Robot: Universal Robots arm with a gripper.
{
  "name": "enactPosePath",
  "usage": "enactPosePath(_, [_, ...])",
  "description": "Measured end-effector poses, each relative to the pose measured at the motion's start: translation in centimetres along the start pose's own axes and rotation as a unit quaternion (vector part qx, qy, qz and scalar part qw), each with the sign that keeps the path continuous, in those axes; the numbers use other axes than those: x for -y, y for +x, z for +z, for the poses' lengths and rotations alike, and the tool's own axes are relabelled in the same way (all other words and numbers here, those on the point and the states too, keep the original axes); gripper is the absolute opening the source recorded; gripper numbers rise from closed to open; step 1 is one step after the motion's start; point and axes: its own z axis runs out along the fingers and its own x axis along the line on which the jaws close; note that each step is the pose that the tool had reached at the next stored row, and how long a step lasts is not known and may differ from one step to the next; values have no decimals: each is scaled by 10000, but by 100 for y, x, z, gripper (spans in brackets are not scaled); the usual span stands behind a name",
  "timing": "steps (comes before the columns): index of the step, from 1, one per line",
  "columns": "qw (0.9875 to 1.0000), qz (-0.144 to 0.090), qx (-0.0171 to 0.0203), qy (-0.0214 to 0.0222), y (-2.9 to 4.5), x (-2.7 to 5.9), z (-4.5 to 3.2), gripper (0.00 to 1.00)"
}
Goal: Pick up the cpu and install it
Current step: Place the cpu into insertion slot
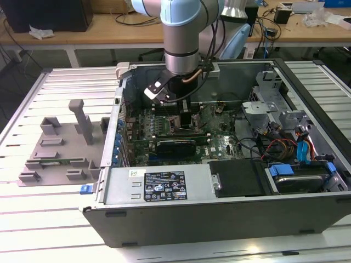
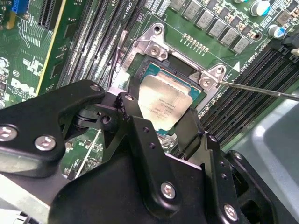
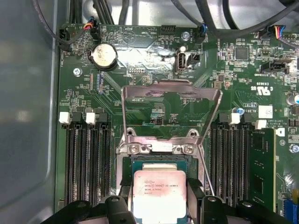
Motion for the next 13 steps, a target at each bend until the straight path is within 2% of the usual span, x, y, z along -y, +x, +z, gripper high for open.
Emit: enactPosePath(13, [10000, 2, 1, 1, -9, -8, 14, 55])
